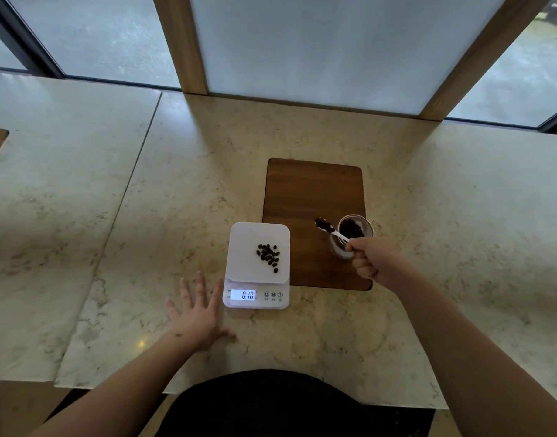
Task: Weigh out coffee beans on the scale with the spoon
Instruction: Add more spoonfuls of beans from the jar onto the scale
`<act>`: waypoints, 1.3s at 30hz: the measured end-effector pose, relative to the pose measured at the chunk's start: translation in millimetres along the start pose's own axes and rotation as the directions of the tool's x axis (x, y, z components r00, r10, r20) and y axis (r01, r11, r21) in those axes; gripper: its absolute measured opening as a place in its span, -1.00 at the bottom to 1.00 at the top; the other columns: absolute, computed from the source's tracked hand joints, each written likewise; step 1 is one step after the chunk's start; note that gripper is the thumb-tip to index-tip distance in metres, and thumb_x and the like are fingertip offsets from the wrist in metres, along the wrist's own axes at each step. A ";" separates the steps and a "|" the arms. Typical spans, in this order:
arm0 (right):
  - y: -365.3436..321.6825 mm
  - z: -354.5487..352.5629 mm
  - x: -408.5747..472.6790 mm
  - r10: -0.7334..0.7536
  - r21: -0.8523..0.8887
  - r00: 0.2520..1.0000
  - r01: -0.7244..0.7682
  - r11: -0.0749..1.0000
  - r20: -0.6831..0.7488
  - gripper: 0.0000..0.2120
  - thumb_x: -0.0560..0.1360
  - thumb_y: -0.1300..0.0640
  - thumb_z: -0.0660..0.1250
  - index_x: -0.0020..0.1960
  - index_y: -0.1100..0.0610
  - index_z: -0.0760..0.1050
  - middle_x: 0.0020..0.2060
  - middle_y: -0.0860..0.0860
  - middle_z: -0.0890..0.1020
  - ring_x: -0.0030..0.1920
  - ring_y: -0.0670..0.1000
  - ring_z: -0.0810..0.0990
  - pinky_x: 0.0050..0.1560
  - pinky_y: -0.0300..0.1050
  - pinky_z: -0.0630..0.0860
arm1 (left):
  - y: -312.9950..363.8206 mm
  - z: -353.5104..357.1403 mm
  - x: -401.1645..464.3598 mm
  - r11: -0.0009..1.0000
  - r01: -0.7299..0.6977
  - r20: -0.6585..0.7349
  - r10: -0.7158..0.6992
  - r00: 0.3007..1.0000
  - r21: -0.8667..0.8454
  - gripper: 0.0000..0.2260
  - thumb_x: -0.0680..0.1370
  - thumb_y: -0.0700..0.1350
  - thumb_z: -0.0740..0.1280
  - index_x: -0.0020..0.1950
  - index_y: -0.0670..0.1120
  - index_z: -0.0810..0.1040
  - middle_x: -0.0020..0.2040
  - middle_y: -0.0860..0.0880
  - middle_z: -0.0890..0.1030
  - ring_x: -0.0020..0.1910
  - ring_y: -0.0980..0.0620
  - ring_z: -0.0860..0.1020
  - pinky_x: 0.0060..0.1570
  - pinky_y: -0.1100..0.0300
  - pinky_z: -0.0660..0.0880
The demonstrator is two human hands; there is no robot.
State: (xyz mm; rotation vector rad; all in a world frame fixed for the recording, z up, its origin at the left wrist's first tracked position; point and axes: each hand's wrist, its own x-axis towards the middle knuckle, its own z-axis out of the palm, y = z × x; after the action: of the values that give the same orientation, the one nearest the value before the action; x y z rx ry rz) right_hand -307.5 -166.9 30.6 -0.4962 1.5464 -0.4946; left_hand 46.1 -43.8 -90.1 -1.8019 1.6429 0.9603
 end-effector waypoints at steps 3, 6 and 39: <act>-3.7 8.6 -1.2 -0.007 -0.005 1.000 0.007 1.000 0.022 -0.74 0.63 0.24 0.09 -0.23 0.17 0.36 -0.53 -0.06 0.21 -0.61 -0.12 0.13 -0.68 -0.30 0.06 | -0.5 1.0 0.7 1.000 -0.006 -0.004 0.006 1.000 -0.004 0.12 0.34 0.58 0.18 0.37 0.18 -0.65 0.35 -0.13 -0.72 0.26 -0.33 -0.70 0.35 -0.53 -0.27; -7.3 17.5 -0.4 0.004 -0.007 0.999 -0.004 1.000 0.033 -0.72 0.64 0.22 0.09 -0.23 0.17 0.37 -0.60 -0.09 0.25 -0.64 -0.14 0.14 -0.69 -0.31 0.05 | -1.4 1.5 0.4 1.000 -0.007 -0.011 0.007 1.000 -0.002 0.12 0.32 0.59 0.18 0.35 0.18 -0.67 0.33 -0.12 -0.74 0.25 -0.32 -0.71 0.35 -0.54 -0.27; 12.8 96.1 40.0 0.124 -0.292 0.985 -0.085 0.953 0.119 -0.70 0.68 0.11 0.06 -0.13 0.19 0.43 -0.48 -0.06 0.21 -0.53 -0.11 0.15 -0.61 -0.28 0.11 | 6.1 -7.9 5.3 0.999 0.044 0.097 -0.045 0.994 0.009 0.12 0.39 0.52 0.25 0.40 0.12 -0.61 0.34 -0.16 -0.72 0.21 -0.35 -0.72 0.31 -0.57 -0.33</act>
State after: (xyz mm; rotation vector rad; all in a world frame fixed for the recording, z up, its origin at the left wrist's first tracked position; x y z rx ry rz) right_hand -212.8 -180.9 -12.2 -0.6523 1.5101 -0.1507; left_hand 41.4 -54.1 -88.8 -1.7522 1.5388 1.0054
